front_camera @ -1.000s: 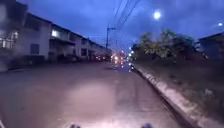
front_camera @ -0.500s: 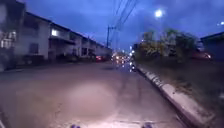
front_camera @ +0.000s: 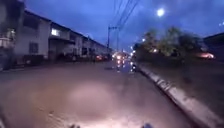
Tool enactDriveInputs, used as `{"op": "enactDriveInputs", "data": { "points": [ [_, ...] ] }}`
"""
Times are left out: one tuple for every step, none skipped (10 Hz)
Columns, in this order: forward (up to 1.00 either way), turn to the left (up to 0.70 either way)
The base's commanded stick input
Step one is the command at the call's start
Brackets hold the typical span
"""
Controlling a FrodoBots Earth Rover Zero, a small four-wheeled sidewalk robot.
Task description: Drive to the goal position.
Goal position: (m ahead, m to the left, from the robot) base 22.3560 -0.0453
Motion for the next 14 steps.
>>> {"op": "enactDriveInputs", "data": {
  "points": [
    [0.50, 0.00],
    [0.50, 0.00],
    [0.50, 0.00],
    [0.50, 0.00],
    [0.50, 0.00],
    [0.50, 0.00],
    [0.50, 0.00],
    [0.50, 0.00],
    [0.50, 0.00],
    [0.50, 0.00],
    [0.50, 0.00],
    [0.50, 0.00],
    [0.50, 0.00],
    [0.50, 0.00]
  ]
}}
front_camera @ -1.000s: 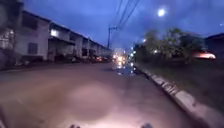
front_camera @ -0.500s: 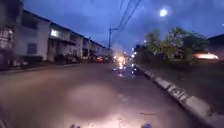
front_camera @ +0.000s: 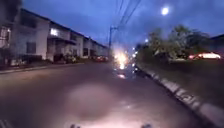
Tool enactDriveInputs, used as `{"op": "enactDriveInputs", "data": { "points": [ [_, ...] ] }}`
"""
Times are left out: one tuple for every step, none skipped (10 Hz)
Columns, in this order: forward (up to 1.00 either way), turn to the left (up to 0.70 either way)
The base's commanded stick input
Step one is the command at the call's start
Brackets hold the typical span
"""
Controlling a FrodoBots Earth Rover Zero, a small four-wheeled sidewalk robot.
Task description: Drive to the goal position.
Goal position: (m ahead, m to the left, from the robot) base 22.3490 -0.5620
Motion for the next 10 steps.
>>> {"op": "enactDriveInputs", "data": {
  "points": [
    [0.50, 0.00],
    [0.50, 0.00],
    [0.50, 0.00],
    [0.50, 0.00],
    [0.50, 0.00],
    [0.50, 0.00],
    [0.50, 0.00],
    [0.50, 0.00],
    [0.50, 0.00],
    [0.50, 0.00]
  ]
}}
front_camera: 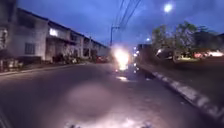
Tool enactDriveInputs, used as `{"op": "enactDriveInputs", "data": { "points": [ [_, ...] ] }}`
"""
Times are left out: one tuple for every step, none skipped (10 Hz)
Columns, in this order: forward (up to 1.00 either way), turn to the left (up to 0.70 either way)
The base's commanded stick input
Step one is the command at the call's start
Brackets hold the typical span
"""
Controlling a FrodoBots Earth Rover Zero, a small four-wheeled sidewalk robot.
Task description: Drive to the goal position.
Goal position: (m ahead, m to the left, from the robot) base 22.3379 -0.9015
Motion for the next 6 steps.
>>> {"op": "enactDriveInputs", "data": {
  "points": [
    [0.50, 0.00],
    [0.50, 0.00],
    [0.50, 0.00],
    [0.50, 0.00],
    [0.50, 0.00],
    [0.50, 0.00]
  ]
}}
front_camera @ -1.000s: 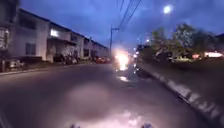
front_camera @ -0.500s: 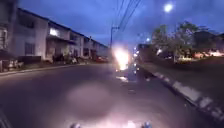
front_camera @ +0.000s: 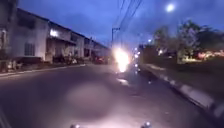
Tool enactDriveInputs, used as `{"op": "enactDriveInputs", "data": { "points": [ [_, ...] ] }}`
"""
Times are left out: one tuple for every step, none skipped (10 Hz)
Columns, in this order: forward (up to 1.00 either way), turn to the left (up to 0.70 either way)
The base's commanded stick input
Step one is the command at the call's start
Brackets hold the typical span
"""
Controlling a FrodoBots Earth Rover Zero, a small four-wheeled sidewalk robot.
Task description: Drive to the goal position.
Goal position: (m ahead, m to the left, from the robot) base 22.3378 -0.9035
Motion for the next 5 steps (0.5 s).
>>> {"op": "enactDriveInputs", "data": {
  "points": [
    [0.50, 0.00],
    [0.50, 0.00],
    [0.50, 0.00],
    [0.50, 0.00],
    [0.50, 0.00]
  ]
}}
